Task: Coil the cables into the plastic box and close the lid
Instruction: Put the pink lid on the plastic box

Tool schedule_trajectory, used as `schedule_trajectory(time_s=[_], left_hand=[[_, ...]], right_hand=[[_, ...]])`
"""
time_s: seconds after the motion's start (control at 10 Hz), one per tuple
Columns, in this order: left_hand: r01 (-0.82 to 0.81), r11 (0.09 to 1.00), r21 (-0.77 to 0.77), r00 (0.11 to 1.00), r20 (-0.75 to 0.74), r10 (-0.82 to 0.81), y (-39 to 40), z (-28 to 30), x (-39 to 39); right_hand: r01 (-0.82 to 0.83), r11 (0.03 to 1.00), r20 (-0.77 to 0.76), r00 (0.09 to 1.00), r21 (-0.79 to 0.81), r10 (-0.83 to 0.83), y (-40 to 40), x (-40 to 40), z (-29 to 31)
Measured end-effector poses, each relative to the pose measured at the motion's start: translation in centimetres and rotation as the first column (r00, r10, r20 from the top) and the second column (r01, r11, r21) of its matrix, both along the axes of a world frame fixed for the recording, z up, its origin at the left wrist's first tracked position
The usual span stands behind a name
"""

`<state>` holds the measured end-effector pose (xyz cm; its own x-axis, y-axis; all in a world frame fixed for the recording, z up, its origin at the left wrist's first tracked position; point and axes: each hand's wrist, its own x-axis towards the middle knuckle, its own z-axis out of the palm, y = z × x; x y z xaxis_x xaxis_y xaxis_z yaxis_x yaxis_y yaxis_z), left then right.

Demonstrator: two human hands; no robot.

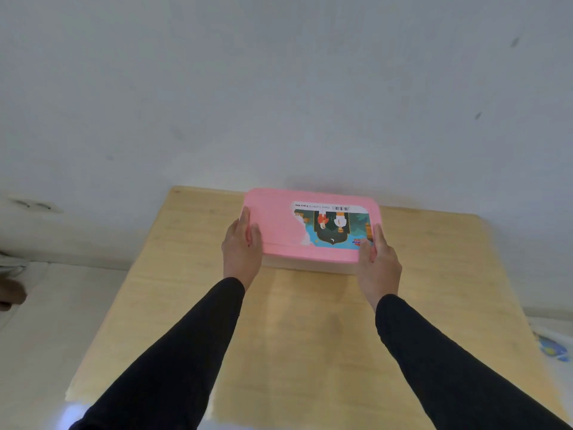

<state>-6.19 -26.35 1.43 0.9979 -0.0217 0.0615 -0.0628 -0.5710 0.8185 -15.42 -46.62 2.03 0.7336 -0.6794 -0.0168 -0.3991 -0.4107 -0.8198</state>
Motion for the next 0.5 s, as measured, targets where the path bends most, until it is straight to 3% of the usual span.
schedule_trajectory(time_s=[0.5], left_hand=[[0.036, 0.999, -0.032, 0.996, -0.082, -0.038, -2.8, -0.7, 5.6]], right_hand=[[-0.12, 0.992, -0.045, 0.992, 0.032, 0.122, -4.0, 5.4, -1.2]])
